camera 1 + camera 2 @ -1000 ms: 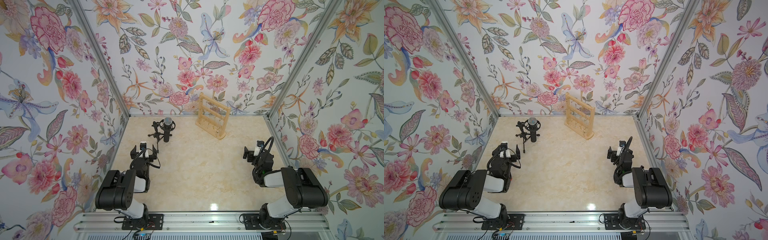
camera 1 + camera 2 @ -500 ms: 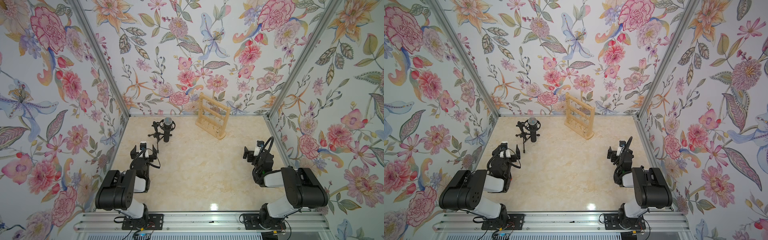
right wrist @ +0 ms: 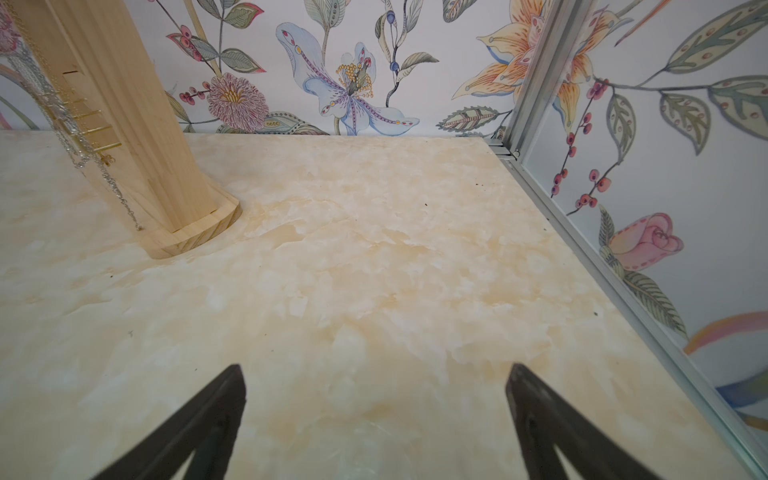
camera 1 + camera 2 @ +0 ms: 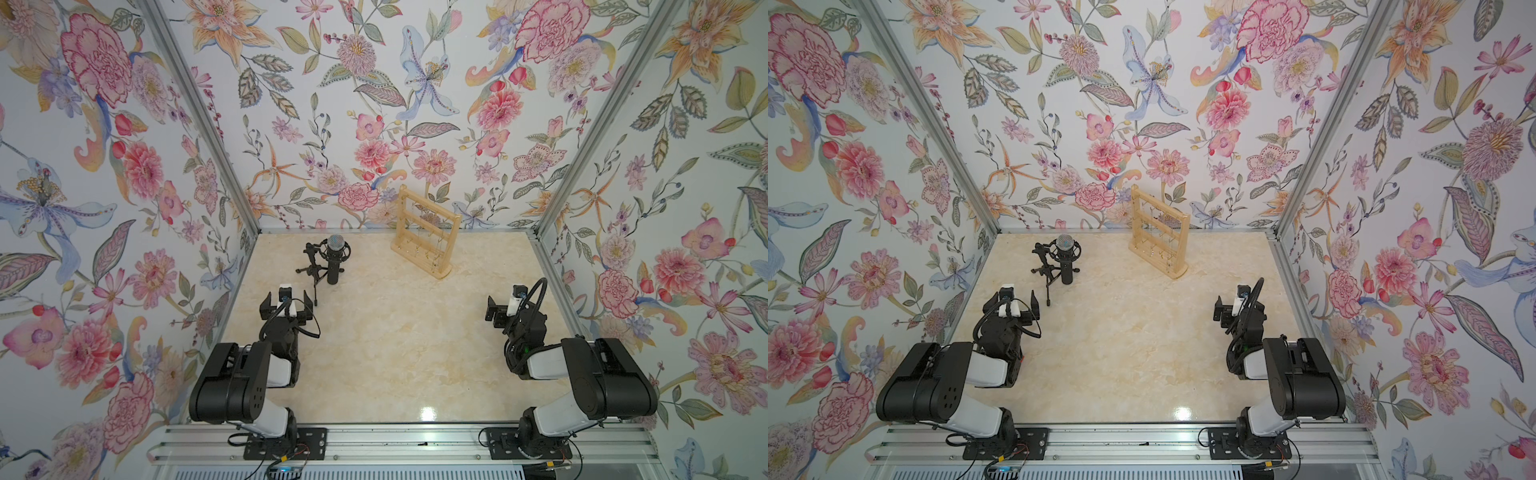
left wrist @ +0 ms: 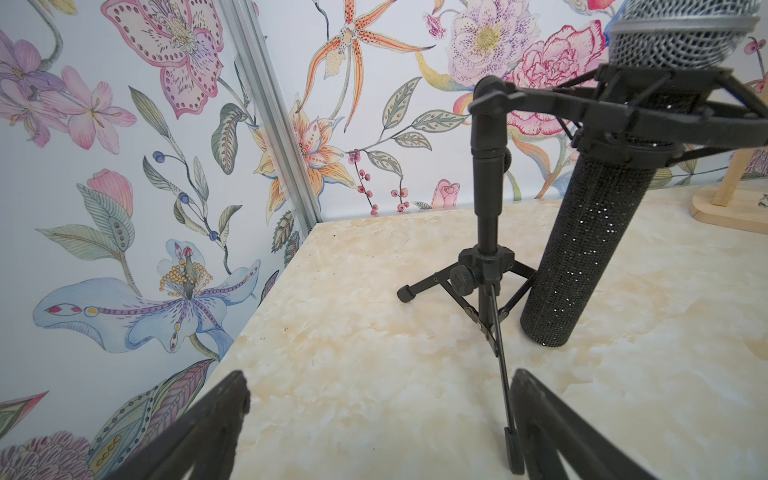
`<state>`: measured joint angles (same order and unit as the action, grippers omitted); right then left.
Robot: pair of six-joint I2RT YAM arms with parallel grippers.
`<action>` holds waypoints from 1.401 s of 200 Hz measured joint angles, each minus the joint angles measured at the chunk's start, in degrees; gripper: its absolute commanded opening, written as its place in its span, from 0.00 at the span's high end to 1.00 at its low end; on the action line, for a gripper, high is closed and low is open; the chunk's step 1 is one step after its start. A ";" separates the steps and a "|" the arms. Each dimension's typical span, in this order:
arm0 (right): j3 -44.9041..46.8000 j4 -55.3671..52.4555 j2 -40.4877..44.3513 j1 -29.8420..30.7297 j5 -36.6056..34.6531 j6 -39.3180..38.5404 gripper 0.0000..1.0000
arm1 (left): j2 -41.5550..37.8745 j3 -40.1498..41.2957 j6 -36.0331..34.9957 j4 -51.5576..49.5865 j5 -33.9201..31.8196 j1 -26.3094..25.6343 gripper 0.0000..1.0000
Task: Take the necklace off the jewelry display stand
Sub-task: Adjust the stand at the center of the board.
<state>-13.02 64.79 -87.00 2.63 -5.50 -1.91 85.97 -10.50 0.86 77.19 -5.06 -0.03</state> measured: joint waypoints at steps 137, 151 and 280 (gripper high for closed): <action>4.09 -28.70 50.03 2.56 -10.75 11.02 0.00 | -26.43 -28.41 14.97 -46.21 -3.76 0.63 0.01; 4.13 -32.76 54.80 1.20 -10.36 14.27 0.00 | -27.23 -29.94 17.25 -50.58 -4.85 1.14 0.01; -0.68 -46.40 50.93 -6.12 -4.22 29.81 0.00 | -30.14 -33.16 21.18 -60.98 1.92 -4.98 0.01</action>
<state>-13.69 18.39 -36.07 -3.49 -9.72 27.90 55.83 -43.66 22.04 16.21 -3.14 -5.02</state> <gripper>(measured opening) 0.997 0.989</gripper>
